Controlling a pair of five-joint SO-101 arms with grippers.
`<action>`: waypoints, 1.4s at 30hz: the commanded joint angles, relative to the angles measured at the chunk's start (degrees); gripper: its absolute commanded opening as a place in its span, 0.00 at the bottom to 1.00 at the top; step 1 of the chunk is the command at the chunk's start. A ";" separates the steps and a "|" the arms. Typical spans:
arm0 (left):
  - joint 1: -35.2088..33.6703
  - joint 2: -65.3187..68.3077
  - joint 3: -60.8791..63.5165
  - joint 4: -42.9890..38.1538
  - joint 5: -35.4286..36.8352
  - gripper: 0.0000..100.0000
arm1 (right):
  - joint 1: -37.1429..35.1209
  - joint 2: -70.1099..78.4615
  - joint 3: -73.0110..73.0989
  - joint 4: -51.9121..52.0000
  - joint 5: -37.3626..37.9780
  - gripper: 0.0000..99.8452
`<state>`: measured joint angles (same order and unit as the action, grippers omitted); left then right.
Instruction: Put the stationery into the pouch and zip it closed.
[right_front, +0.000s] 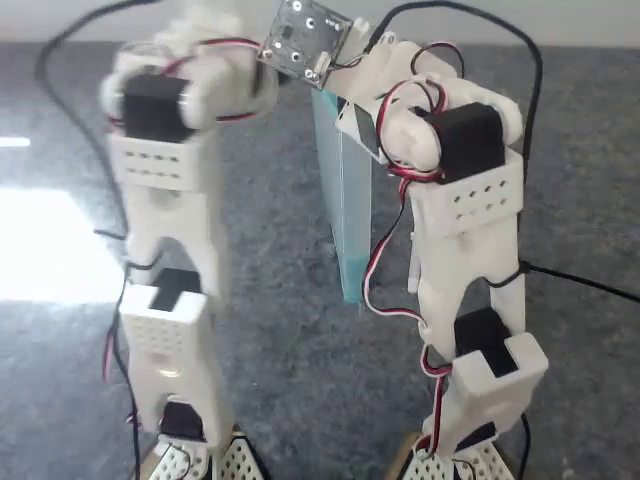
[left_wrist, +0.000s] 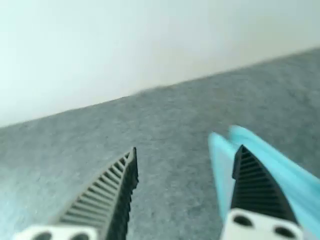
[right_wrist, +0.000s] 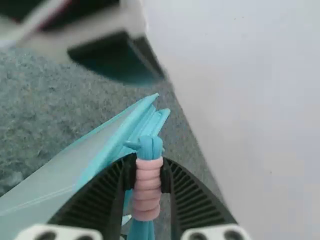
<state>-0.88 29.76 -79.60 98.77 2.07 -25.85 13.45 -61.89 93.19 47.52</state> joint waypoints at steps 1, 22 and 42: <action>-6.42 -4.40 4.62 2.02 2.37 0.29 | 1.36 0.40 -0.26 0.22 0.35 0.01; 13.36 -73.41 110.11 -26.37 -4.22 0.39 | 0.75 4.62 -9.05 1.54 -4.92 0.01; 20.31 -65.41 131.03 -65.05 14.42 0.39 | -3.03 1.89 -11.43 9.54 -13.63 0.01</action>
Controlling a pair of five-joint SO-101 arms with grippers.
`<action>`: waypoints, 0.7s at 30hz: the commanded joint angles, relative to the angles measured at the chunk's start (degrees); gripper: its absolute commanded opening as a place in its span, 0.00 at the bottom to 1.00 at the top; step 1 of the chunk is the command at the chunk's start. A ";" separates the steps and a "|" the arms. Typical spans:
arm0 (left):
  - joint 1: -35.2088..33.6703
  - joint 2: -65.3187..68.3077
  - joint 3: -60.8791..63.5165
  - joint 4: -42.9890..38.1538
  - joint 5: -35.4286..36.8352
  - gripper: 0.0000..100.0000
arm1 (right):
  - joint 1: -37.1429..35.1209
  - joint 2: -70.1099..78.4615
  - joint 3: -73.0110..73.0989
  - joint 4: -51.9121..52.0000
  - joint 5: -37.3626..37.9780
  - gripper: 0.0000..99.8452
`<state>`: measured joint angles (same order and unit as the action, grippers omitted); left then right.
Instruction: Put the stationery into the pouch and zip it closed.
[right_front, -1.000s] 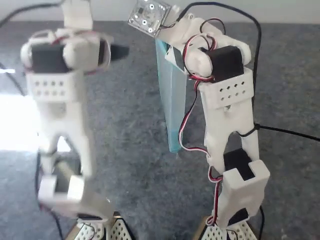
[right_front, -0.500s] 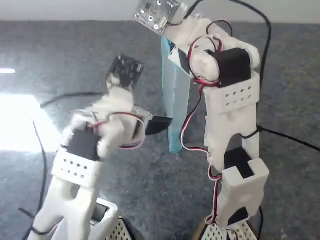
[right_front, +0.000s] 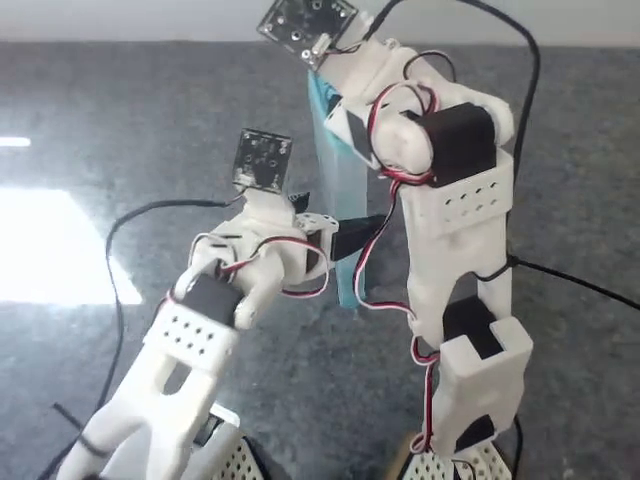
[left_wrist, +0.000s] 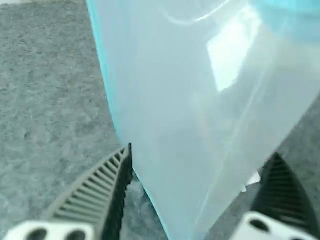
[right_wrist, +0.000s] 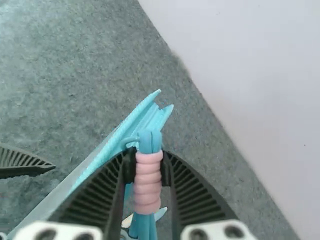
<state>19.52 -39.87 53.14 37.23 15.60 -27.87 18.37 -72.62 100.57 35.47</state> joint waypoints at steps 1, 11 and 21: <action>-0.18 6.07 -2.68 -3.87 0.88 0.39 | -1.36 -3.47 0.00 2.15 -1.85 0.01; -8.35 13.89 -7.69 -4.92 0.53 0.39 | 0.04 -9.01 4.40 2.15 -3.96 0.01; -18.99 14.42 -14.37 -5.01 -6.68 0.39 | 5.32 -11.56 12.66 2.42 0.18 0.01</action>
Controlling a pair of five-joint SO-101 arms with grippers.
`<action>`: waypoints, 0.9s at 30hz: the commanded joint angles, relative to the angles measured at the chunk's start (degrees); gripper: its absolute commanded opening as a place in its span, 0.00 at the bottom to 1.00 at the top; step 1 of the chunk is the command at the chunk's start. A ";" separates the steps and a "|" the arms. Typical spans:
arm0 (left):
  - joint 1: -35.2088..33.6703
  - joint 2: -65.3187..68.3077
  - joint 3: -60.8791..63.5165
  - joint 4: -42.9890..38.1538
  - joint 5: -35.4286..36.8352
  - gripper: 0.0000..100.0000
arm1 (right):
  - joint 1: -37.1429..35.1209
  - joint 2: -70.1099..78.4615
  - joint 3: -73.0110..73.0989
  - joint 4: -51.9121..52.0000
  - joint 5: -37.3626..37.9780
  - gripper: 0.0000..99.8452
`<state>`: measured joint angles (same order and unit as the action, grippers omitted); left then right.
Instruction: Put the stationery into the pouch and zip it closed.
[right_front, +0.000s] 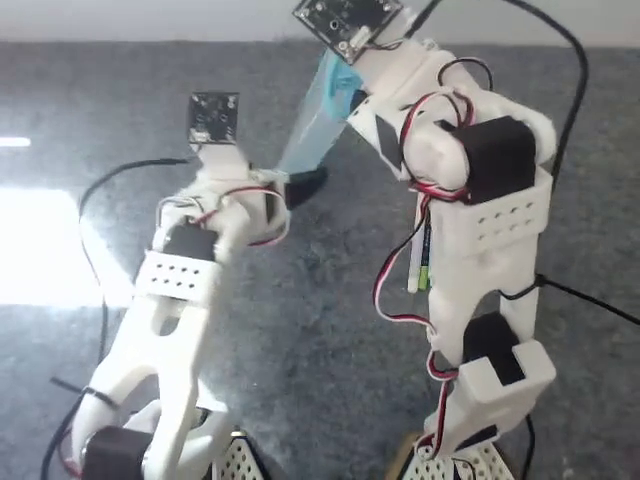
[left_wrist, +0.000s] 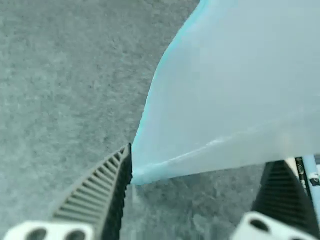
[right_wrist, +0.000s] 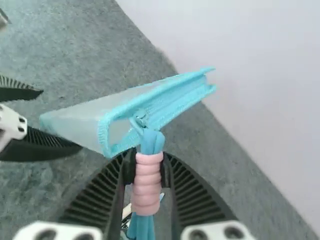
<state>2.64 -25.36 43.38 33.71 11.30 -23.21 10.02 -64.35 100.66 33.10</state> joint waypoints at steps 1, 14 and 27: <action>-2.90 -0.09 -5.49 -1.49 -2.99 0.39 | 0.66 -3.21 7.12 2.33 3.52 0.01; -12.22 18.02 -14.37 -1.32 -4.57 0.39 | -0.84 -3.38 29.36 2.33 7.03 0.01; -17.93 18.37 -27.65 23.47 -1.67 0.39 | -4.18 -16.48 27.34 0.92 3.25 0.01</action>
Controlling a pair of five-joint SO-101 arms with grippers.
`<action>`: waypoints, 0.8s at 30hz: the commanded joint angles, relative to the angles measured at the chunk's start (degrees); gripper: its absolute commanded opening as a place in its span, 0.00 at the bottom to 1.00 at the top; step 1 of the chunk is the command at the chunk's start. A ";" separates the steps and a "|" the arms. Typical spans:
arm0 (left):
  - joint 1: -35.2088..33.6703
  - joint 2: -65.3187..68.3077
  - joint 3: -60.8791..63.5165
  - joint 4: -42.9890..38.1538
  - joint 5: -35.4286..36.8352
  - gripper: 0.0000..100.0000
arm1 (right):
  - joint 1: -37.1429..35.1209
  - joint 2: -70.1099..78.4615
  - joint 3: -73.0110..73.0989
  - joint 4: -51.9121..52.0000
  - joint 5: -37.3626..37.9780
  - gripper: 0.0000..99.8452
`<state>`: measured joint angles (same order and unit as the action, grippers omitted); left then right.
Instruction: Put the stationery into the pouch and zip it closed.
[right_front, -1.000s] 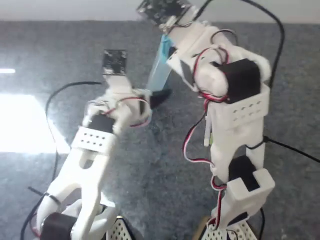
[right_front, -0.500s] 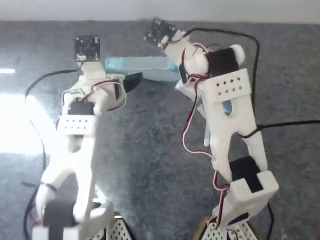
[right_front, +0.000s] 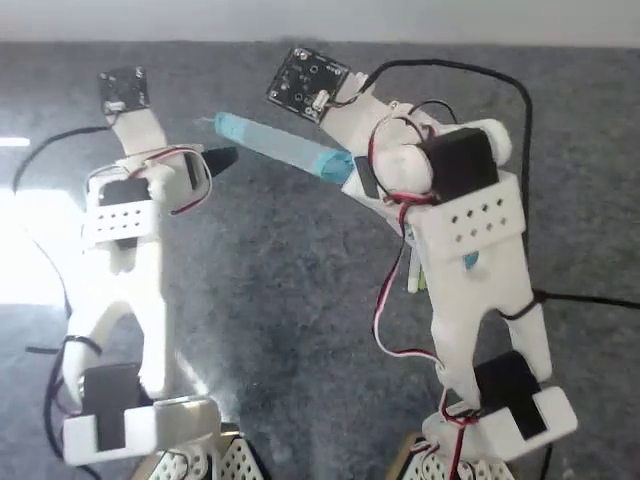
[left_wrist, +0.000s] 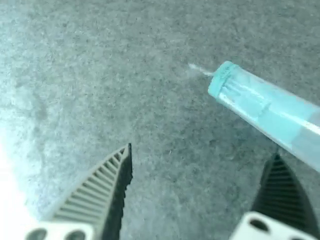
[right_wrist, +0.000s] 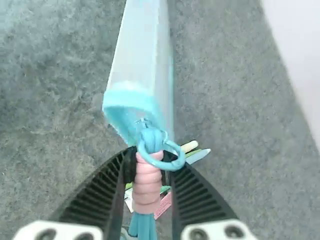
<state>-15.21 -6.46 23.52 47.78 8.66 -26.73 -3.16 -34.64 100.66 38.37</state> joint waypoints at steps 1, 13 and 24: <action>0.09 -0.53 -10.59 13.45 0.97 0.39 | -1.10 -3.12 -2.37 0.22 -2.29 0.01; 2.29 0.00 -46.11 50.99 -8.62 0.39 | -6.73 7.43 -2.46 -10.59 -9.85 0.01; 7.47 -0.97 -48.22 52.75 -8.26 0.39 | -7.34 15.16 -19.96 -7.60 -16.26 0.01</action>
<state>-9.76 -6.20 -21.67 98.68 -0.22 -33.76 11.16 -48.70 91.60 23.16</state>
